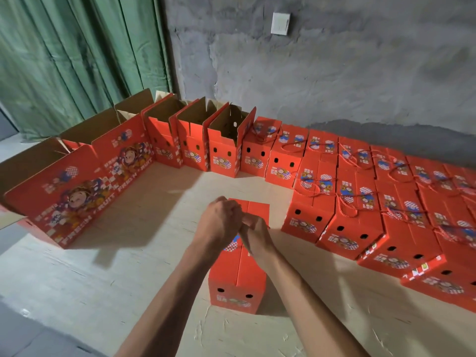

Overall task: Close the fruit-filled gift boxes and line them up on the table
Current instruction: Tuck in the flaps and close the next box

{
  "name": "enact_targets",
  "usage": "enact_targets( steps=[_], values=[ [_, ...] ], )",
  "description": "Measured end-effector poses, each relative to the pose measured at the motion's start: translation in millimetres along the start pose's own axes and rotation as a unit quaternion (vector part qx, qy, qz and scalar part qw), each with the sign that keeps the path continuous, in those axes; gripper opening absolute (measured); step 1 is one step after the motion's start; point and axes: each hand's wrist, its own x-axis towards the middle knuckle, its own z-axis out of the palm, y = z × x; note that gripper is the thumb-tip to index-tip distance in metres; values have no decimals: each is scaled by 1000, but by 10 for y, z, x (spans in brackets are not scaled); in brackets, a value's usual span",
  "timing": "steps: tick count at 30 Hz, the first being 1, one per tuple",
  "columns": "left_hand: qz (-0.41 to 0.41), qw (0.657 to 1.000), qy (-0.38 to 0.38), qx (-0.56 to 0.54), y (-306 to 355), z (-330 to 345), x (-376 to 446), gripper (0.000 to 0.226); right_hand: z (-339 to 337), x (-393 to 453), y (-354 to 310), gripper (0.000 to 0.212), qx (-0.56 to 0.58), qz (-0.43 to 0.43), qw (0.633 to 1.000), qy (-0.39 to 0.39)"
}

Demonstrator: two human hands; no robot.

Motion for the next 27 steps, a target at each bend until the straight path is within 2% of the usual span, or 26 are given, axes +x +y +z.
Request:
enact_targets(
  steps=[2,4,6,8,13,17,19,22,27],
  values=[
    [18,999,18,32,-4,-70,8,22,0,69,-59,28,-66,21,998,5],
    [-4,1000,23,2,-11,-92,35,29,25,134,-57,29,-119,1,992,39],
    [-25,998,38,-36,-44,-78,67,34,47,174,-83,22,-120,-16,991,64],
    [-34,997,49,-54,-111,-32,91,36,68,220,-145,23,-111,-31,989,89],
    [-91,995,6,-42,-189,127,177,43,15,448,-404,29,-105,-39,979,169],
    [-44,999,-24,-12,-223,204,255,40,-85,694,-583,32,-91,-60,980,168],
    [-18,999,-36,11,-209,249,330,52,-145,843,-679,30,-74,-63,981,169],
    [4,1000,3,25,-155,318,494,68,-239,1079,-821,28,-61,-70,981,172],
    [13,999,2,32,-205,491,877,72,-453,1457,-958,30,-76,-81,974,198]
  ],
)
